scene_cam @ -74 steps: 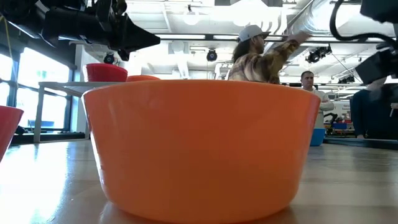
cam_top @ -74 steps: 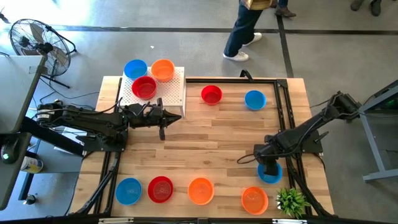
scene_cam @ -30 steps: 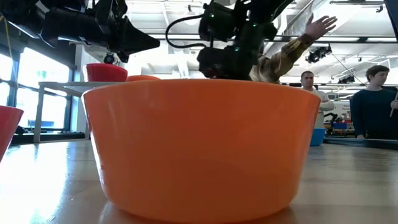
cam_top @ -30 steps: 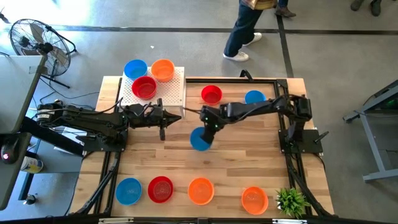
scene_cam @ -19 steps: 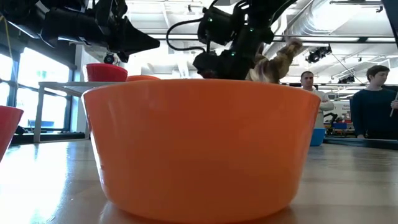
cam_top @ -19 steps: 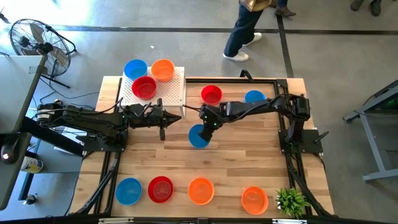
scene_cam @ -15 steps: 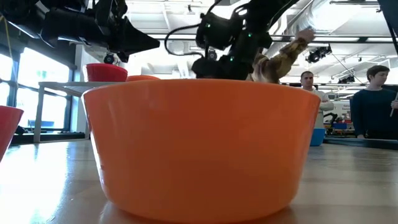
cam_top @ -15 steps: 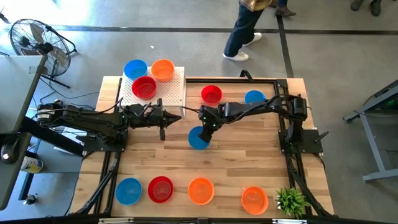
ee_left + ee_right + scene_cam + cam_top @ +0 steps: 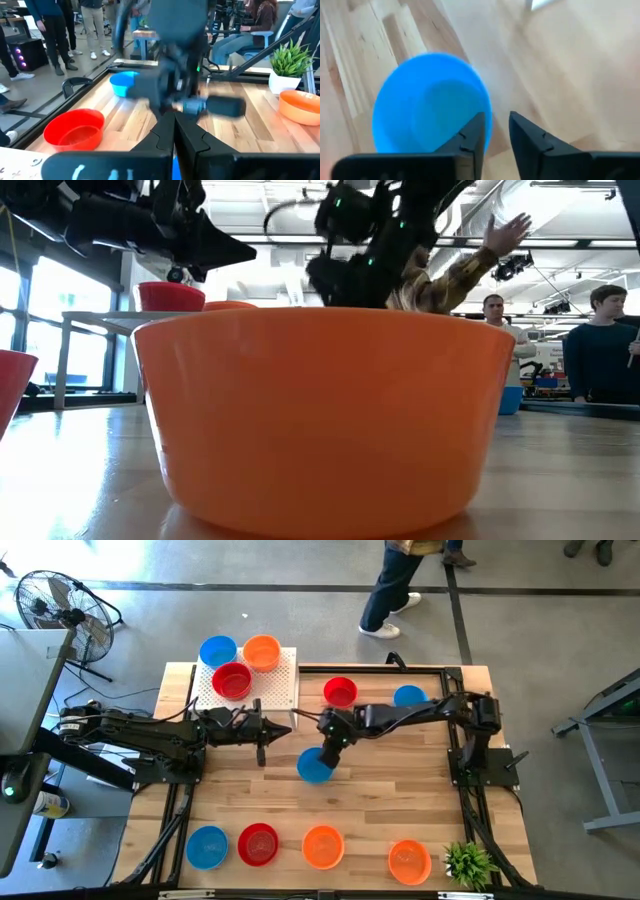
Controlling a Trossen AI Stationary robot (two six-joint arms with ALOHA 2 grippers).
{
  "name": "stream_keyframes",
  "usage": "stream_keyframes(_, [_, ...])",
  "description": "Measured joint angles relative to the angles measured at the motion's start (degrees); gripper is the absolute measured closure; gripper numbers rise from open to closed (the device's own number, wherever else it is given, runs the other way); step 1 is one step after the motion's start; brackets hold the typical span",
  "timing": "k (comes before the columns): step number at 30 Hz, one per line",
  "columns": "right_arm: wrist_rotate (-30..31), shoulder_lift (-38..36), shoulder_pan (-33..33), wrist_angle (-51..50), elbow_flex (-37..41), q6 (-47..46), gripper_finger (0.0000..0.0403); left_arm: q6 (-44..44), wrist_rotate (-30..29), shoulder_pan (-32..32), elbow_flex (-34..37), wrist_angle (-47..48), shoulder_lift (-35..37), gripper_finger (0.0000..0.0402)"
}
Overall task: Pick & Place Mini bowls
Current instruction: Stack the blue bowl on top of the blue bowl on the shelf
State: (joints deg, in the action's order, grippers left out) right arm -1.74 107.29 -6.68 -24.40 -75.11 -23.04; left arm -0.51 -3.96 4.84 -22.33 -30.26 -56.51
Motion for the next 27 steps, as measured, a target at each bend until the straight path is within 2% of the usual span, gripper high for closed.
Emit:
stream_keyframes(3, [2.2, -3.0, 0.0, 0.3, 0.1, 7.0, 0.0315, -0.1, 0.0, 0.0, 0.0, 0.6, 0.0, 0.0401])
stream_keyframes(5, [2.4, -5.4, 0.3, 5.1, 2.4, 11.0, 0.0324, -0.2, 0.1, 0.0, 0.0, 0.6, 0.0, 0.0401])
stream_keyframes(10, [-2.0, -10.6, 1.0, 27.9, 16.0, 14.7, 0.0392, -0.2, 0.5, 0.0, 0.0, 0.4, 0.0, 0.0401])
stream_keyframes(13, [-3.8, -13.0, 1.2, 42.4, 24.8, 15.2, 0.0387, -0.6, 0.5, 0.0, 0.0, 0.5, 0.0, 0.0401])
stream_keyframes(16, [-4.6, -15.7, 1.2, 52.3, 31.7, 15.7, 0.0387, -1.5, 0.5, 0.0, -0.1, 1.8, 0.0, 0.0401])
stream_keyframes(22, [-4.4, -21.7, 0.6, 60.9, 42.3, 17.9, 0.0396, -3.2, -0.3, -1.8, -4.3, 12.0, 0.0, 0.0401])
stream_keyframes(27, [-1.9, -28.0, -0.3, 63.0, 48.8, 19.2, 0.0400, -3.0, -3.1, -6.0, -10.9, 22.4, -5.0, 0.0401])
